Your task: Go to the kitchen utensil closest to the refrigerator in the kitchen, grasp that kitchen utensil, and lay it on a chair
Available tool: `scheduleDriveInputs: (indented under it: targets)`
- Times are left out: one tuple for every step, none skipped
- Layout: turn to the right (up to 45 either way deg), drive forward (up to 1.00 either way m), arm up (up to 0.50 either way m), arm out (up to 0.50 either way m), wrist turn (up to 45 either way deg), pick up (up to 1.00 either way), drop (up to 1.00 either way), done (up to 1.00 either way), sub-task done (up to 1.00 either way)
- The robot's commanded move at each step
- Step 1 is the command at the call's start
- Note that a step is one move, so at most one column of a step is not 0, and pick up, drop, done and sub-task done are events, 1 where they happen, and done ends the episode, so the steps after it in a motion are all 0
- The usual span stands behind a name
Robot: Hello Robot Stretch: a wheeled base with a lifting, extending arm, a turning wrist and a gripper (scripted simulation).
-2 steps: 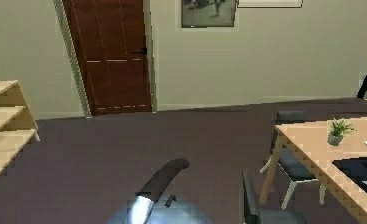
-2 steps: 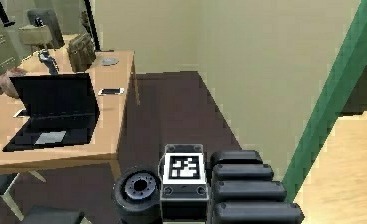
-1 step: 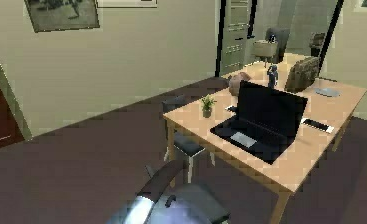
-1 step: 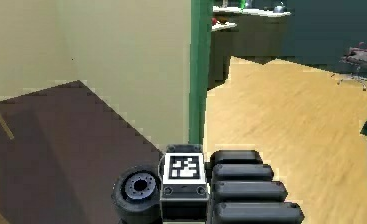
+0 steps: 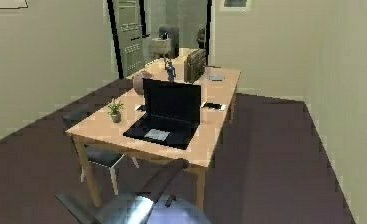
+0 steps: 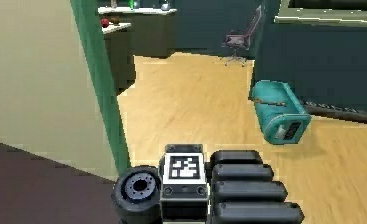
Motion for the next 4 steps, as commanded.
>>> scheduleDriveInputs:
  targets:
    - [0.0, 0.30, 0.00, 0.00, 0.0, 0.00, 0.00, 0.00, 0.00]
    - [-45.0, 0.00, 0.00, 0.00, 0.0, 0.00, 0.00, 0.00, 0.00]
    - [-45.0, 0.00, 0.00, 0.00, 0.0, 0.00, 0.00, 0.00, 0.00]
    - [-3.0, 0.00, 0.00, 0.00, 0.0, 0.00, 0.00, 0.00, 0.00]
